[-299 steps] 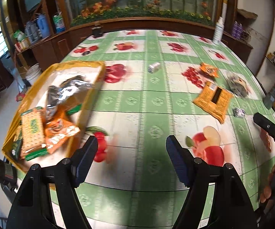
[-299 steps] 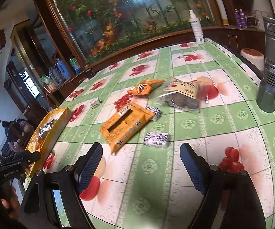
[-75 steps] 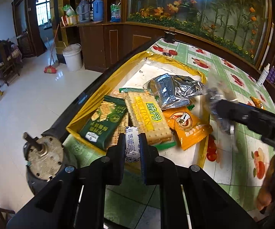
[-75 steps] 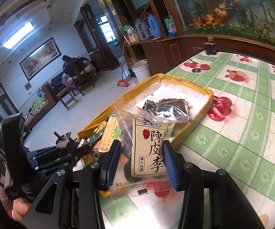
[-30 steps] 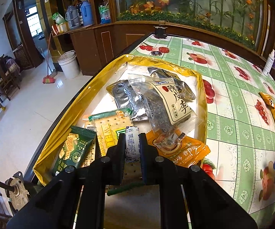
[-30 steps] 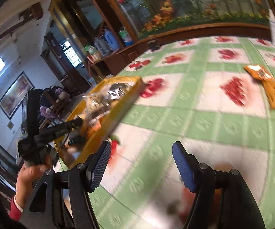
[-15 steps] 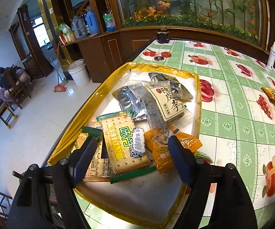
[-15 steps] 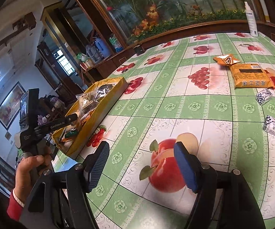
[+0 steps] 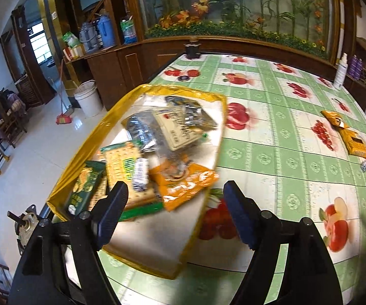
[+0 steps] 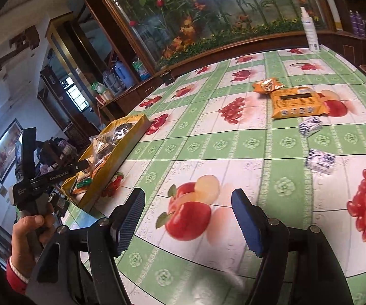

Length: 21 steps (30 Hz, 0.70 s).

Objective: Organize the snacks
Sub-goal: 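Move both open tools back toward the remaining snacks on the table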

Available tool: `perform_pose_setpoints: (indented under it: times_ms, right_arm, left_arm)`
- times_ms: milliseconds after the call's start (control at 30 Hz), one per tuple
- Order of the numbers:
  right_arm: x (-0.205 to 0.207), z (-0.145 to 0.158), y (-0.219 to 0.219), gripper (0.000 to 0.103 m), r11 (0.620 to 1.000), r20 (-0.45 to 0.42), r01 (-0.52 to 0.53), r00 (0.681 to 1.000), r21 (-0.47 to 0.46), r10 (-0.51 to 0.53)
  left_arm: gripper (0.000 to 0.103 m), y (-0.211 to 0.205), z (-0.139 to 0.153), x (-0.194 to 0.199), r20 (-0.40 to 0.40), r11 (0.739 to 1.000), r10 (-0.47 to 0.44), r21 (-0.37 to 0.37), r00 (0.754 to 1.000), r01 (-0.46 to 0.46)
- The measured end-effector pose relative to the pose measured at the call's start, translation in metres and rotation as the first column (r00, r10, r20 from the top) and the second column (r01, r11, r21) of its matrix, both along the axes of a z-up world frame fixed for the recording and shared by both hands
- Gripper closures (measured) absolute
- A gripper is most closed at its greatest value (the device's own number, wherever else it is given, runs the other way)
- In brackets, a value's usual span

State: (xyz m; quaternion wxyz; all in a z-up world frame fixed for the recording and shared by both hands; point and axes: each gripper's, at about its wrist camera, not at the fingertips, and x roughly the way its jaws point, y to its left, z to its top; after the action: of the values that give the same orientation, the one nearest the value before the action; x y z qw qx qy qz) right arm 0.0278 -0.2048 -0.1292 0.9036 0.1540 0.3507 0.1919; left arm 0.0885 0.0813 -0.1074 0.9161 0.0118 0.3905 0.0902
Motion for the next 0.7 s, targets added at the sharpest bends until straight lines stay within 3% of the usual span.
perform_pose_setpoints:
  times_ms: [467, 700]
  right_arm:
    - [0.010, 0.002, -0.060, 0.030, 0.988, 0.009, 0.127, 0.992, -0.091, -0.126]
    - [0.029, -0.005, -0.081, 0.032, 0.962, -0.013, 0.148, 0.988, -0.229, -0.155]
  left_arm:
    - [0.026, -0.067, -0.006, 0.004, -0.045, 0.987, -0.159, -0.024, 0.986, 0.158]
    - [0.026, -0.098, -0.010, 0.003, -0.067, 0.969, -0.246, -0.032, 0.967, 0.244]
